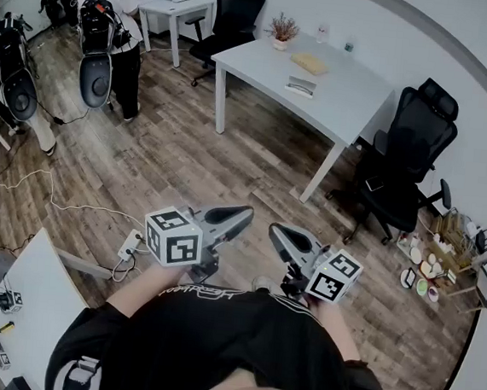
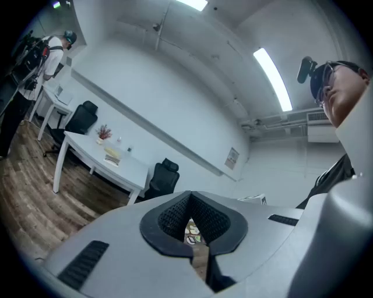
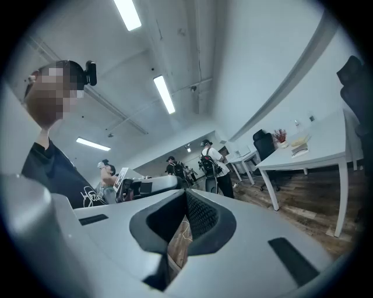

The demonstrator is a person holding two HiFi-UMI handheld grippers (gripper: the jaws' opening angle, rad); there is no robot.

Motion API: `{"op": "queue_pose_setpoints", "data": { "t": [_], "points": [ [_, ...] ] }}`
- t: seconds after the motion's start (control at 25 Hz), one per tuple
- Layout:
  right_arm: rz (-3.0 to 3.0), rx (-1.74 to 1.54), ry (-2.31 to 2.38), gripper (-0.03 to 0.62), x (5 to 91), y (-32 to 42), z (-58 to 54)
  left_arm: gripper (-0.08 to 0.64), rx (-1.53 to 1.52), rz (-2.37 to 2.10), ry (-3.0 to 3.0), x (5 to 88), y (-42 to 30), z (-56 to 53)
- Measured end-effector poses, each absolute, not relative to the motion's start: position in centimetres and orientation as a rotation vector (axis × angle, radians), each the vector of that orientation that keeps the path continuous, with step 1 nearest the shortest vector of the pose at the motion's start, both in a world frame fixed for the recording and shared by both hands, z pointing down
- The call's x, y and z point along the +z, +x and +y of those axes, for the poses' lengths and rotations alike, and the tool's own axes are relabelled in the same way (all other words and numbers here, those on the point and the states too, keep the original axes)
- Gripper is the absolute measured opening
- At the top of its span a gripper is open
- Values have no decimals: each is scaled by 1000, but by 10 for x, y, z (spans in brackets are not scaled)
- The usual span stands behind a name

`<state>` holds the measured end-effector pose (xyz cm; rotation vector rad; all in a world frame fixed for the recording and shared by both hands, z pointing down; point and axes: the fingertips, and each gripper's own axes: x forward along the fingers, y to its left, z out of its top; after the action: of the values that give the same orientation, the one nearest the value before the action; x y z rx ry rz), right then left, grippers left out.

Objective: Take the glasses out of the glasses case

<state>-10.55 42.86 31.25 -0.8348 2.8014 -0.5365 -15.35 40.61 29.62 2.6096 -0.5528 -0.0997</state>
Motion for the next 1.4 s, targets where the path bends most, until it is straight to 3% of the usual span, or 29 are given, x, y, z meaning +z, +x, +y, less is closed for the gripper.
{"op": "queue_pose_setpoints", "data": {
  "t": [0.72,1.4],
  "points": [
    [2829,-561,-876,9,320,-71,384,6,-101,-549,2564,302,-118,365],
    [2811,-555,-790,9,314,11,277,6,-107,-617,2493,317,-42,256]
  ]
}}
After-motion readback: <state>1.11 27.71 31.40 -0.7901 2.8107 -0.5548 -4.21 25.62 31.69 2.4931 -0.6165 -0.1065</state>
